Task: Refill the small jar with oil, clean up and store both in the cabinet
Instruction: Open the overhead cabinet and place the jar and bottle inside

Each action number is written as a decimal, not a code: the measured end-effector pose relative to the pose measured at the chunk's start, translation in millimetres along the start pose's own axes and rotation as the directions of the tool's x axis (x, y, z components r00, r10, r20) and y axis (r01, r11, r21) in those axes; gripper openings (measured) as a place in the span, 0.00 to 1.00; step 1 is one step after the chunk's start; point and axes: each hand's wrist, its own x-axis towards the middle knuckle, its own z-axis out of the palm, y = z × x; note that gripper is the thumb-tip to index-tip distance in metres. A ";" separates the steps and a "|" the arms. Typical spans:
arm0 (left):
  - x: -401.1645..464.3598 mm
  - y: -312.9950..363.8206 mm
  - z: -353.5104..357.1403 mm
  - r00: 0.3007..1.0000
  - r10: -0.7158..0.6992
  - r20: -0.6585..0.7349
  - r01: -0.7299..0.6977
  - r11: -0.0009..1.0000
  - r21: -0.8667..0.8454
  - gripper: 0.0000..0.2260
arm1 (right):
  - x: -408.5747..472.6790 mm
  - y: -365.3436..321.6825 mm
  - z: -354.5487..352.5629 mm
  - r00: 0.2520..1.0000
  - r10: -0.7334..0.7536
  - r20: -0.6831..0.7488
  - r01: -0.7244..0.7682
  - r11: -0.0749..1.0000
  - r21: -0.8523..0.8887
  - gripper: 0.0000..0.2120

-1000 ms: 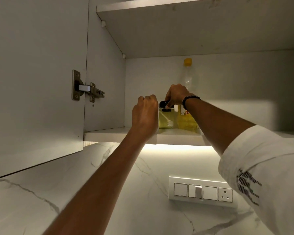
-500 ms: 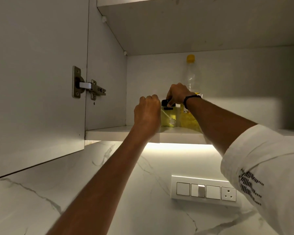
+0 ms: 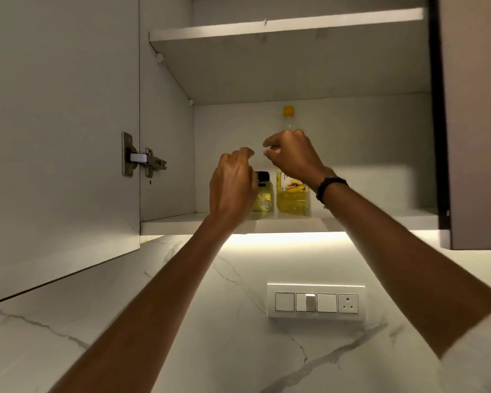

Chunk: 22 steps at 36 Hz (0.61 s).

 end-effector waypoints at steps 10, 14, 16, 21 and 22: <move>-53.8 43.8 -55.3 0.997 0.024 -0.075 -0.036 0.987 -0.154 0.13 | -102.8 -60.5 -80.2 0.983 0.020 -0.184 0.018 0.978 0.206 0.15; -73.2 65.3 -84.2 0.997 0.006 -0.082 -0.022 0.981 -0.191 0.14 | -140.3 -82.1 -103.9 0.978 0.050 -0.202 -0.005 0.976 0.219 0.15; -85.7 79.7 -104.2 0.997 0.023 -0.075 -0.038 0.978 -0.203 0.15 | -158.4 -96.3 -119.7 0.977 0.070 -0.201 -0.022 0.972 0.234 0.16; -117.0 106.9 -160.1 0.997 0.028 -0.073 -0.045 0.968 -0.247 0.16 | -202.4 -137.7 -161.5 0.974 0.103 -0.203 -0.051 0.968 0.247 0.17; -123.5 111.8 -173.2 0.997 0.021 -0.068 -0.038 0.967 -0.251 0.17 | -211.2 -147.5 -170.1 0.973 0.105 -0.207 -0.052 0.968 0.247 0.16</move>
